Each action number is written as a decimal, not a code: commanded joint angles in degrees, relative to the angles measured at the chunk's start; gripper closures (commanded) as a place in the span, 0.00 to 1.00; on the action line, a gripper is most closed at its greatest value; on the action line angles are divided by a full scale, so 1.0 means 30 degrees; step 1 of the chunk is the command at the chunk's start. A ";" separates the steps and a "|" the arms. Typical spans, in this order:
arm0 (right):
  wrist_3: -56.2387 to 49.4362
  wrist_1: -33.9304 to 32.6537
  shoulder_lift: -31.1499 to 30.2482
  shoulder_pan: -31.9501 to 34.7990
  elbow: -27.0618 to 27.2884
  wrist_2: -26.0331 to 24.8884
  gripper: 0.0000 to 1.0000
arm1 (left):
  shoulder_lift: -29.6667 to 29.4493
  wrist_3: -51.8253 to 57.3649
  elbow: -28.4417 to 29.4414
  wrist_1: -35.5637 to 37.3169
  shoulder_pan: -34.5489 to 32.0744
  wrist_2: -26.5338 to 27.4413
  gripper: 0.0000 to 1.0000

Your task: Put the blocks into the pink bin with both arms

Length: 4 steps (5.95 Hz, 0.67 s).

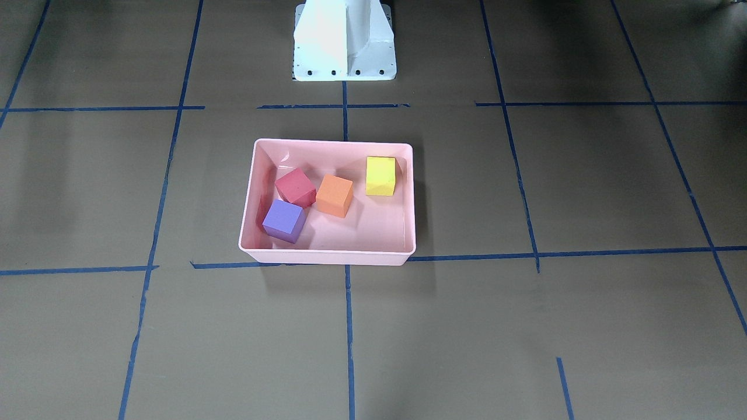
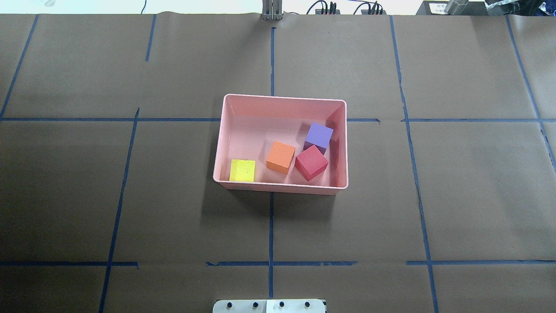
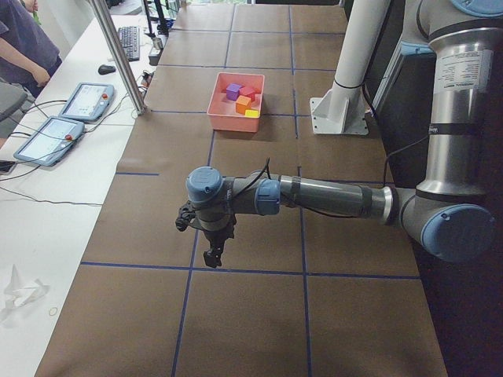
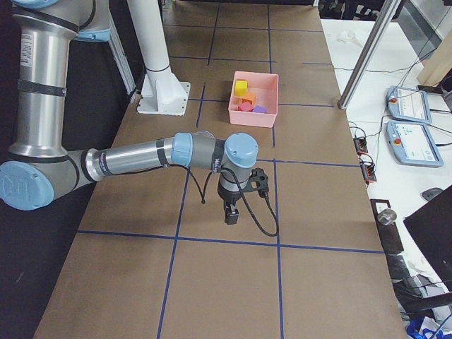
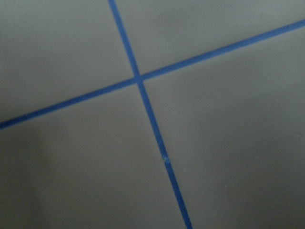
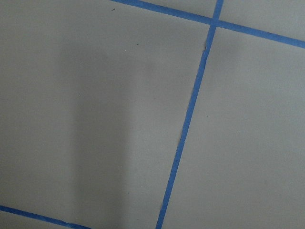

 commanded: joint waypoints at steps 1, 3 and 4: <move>0.0003 0.0261 -0.0032 -0.0010 -0.0001 0.0000 0.00 | -0.0158 -0.0087 -0.0341 0.0014 -0.0502 -0.0107 0.00; 0.0003 0.0938 -0.0237 0.0020 -0.0060 0.0000 0.00 | 0.0483 0.0000 -0.1282 0.0188 -0.0503 -0.0018 0.00; 0.0003 0.0938 -0.0237 0.0020 -0.0060 0.0000 0.00 | 0.0631 0.0059 -0.1254 0.0131 -0.0474 -0.0048 0.00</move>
